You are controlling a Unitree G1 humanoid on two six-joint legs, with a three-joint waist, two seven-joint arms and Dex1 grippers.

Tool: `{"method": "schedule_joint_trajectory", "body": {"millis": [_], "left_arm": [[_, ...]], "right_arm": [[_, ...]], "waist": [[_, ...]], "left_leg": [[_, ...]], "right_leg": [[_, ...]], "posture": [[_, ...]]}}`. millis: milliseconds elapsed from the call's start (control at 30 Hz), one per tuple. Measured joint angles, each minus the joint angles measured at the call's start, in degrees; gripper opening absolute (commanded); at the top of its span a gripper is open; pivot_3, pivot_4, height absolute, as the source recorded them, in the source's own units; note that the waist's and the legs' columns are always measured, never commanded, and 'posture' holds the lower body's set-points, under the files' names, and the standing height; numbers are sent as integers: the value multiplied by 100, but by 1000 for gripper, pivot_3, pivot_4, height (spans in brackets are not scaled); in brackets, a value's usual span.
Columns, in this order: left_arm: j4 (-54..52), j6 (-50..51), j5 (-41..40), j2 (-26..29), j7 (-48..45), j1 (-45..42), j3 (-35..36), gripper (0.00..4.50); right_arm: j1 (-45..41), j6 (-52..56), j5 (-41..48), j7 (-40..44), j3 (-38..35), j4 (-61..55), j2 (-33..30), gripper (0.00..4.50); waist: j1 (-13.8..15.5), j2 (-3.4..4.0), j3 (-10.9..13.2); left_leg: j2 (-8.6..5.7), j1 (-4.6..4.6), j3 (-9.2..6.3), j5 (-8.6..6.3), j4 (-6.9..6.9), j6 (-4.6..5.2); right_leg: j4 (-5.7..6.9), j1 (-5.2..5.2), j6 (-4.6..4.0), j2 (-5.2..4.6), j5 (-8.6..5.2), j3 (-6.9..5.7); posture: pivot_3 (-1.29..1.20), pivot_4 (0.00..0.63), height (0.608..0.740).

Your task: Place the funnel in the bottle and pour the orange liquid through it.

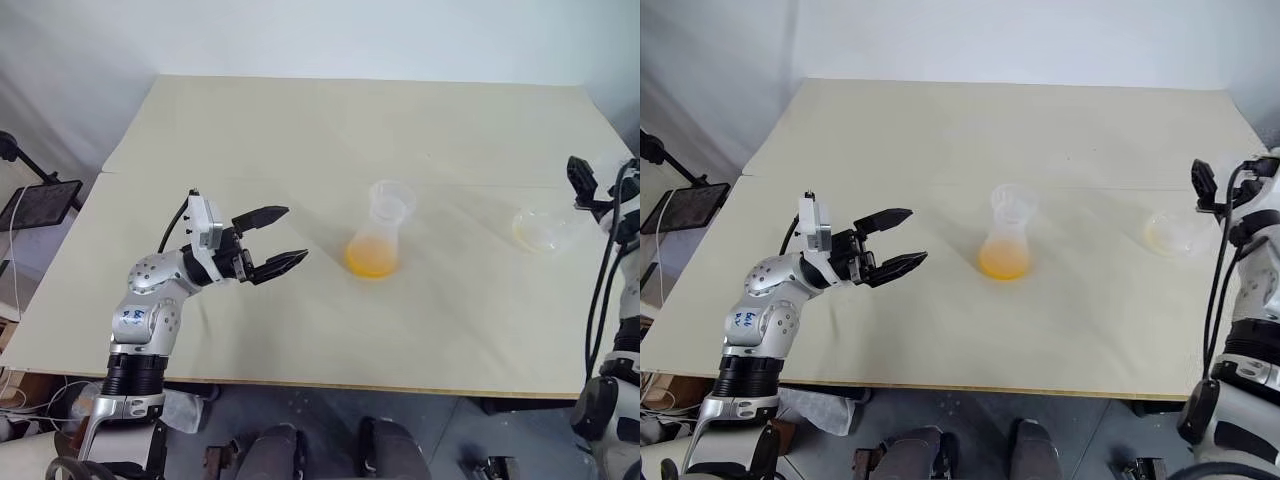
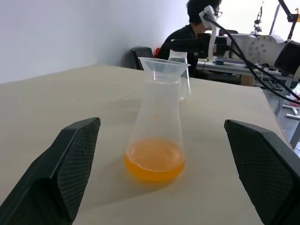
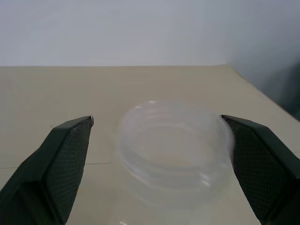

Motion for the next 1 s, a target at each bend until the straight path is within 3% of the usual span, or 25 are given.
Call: {"method": "schedule_joint_trajectory", "body": {"millis": [167, 533, 833, 1000], "left_arm": [[-1, 6, 0, 47, -16, 4, 5, 4500], [29, 38, 0, 274, -233, 139, 30, 4500], [12, 144, -5, 913, -522, 545, 212, 4500], [-135, 44, 59, 1181, -432, 1184, 518, 4500]], "right_arm": [[816, 317, 293, 198, -455, -628, -390, 4482], [2946, 1120, 1912, 1314, -1220, -3260, -173, 4482], [4682, 712, 2292, 2910, -1057, -4900, 58, 4482], [5199, -55, 2068, 4114, -6, -5373, 158, 4482]], "waist": [[9, 0, 0], [61, 0, 0], [133, -2, 0], [85, -3, 1]], "left_leg": [[1, 0, 2, 0, -2, 0], [4, 6, 4, 0, -3, 0], [7, 16, -15, -1, -14, -2], [8, 30, -8, -2, -21, -2]], "right_leg": [[-6, 2, 0, 2, 0, 0], [-12, 6, 0, 2, 0, 11], [-46, 32, 0, 0, 0, 16], [-62, 43, 0, -6, 0, 20]], "posture": [[0, 150, 740], [0, 150, 740], [0, 150, 740], [0, 150, 740]]}}
